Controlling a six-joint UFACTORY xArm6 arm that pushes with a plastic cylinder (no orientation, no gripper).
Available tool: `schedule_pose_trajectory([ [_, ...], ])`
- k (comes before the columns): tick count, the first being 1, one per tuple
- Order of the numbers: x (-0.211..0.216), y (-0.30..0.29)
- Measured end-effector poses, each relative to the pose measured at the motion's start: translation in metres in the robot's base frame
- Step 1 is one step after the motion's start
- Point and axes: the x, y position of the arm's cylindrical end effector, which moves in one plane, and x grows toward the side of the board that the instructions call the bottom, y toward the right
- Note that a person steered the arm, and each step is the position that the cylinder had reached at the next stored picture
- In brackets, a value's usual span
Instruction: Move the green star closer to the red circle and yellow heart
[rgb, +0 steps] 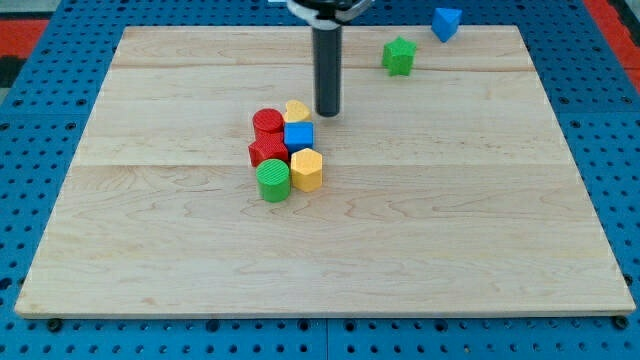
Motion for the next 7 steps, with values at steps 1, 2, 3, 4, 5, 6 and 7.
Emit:
schedule_pose_trajectory([
  [1, 0.019, 0.120],
  [2, -0.036, 0.182],
  [3, -0.092, 0.183],
  [4, -0.102, 0.157],
  [5, -0.105, 0.086],
  [6, -0.104, 0.045],
  [7, -0.104, 0.006],
])
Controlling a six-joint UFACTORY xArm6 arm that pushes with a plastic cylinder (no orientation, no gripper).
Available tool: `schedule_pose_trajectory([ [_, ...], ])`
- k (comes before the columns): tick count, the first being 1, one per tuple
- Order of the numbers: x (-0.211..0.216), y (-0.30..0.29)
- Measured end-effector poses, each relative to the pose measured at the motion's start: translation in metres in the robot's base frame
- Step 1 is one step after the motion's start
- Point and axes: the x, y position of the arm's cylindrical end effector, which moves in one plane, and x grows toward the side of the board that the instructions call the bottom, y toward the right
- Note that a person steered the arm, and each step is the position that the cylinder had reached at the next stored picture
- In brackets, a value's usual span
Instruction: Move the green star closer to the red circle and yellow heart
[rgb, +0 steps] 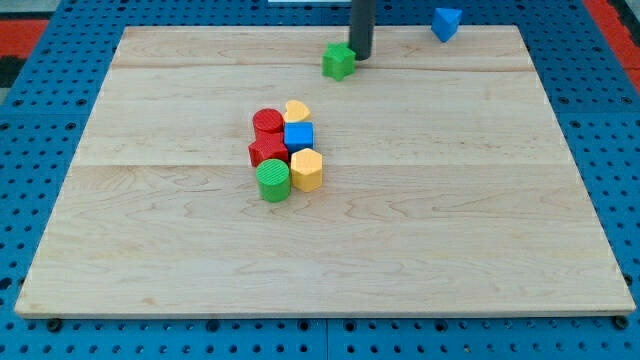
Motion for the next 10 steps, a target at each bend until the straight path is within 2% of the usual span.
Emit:
schedule_pose_trajectory([
  [2, -0.013, -0.063],
  [3, -0.004, -0.076],
  [5, -0.002, -0.054],
  [6, 0.014, -0.055],
  [7, 0.017, -0.121],
  [8, 0.028, -0.143],
  [9, -0.005, -0.145],
  [10, 0.016, -0.110],
])
